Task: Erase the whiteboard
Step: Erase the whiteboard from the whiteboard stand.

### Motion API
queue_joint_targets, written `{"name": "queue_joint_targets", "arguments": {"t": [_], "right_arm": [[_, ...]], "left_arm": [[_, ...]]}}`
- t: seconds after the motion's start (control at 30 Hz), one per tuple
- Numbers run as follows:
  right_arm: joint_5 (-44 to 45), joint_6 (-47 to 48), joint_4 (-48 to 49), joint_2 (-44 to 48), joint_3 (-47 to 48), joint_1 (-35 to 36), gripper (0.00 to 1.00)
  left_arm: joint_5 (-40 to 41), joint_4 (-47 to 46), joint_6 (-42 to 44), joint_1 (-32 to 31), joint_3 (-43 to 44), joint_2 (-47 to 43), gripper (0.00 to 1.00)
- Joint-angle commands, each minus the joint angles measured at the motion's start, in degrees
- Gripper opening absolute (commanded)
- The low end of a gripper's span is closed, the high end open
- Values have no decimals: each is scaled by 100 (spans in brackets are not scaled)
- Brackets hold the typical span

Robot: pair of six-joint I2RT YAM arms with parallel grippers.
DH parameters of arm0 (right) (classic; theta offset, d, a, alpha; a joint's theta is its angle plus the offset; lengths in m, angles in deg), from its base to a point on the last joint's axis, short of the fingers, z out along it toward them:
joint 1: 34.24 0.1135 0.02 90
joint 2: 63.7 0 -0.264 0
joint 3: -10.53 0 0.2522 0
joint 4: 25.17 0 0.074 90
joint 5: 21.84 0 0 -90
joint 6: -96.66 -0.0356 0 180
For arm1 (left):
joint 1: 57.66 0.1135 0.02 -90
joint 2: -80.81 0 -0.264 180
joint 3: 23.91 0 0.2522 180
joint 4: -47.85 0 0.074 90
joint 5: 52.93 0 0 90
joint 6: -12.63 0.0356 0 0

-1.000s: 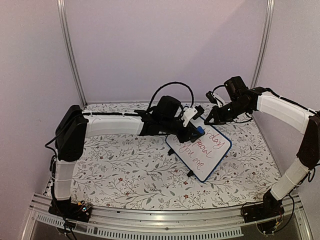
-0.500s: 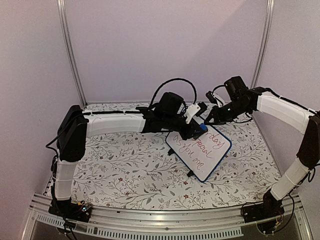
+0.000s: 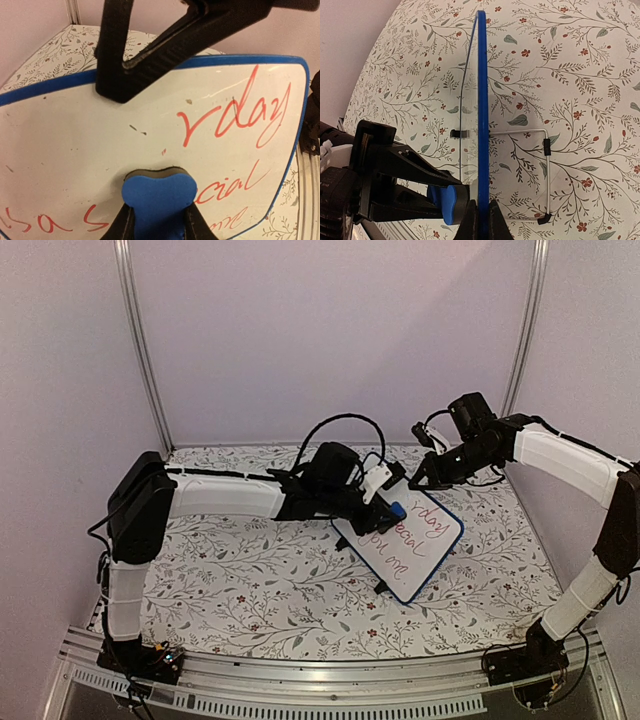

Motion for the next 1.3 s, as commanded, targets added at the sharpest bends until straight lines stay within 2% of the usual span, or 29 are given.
{"name": "queue_joint_targets", "arguments": {"t": [0.0,0.4,0.53,0.87,1.07,1.27], "right_arm": [[-774,196,-128,-51,-34,286,0],[-762,187,-118,-37,-43,285,0],[-744,187,-121,-3,-65,285,0],[-774,178,-102,-26,-70,286,0],[-774,178,-99,-41,-61,285,0],[-774,177,-100,-32,-60,285,0]], "left_arm": [[215,416,-44,-63,-41,298,0],[119,553,35,-106,978,426,0],[223,577,2,-128,825,423,0],[323,266,-221,-144,-233,184,0],[270,261,-210,-145,-106,197,0],[525,383,-213,-191,488,355,0]]}}
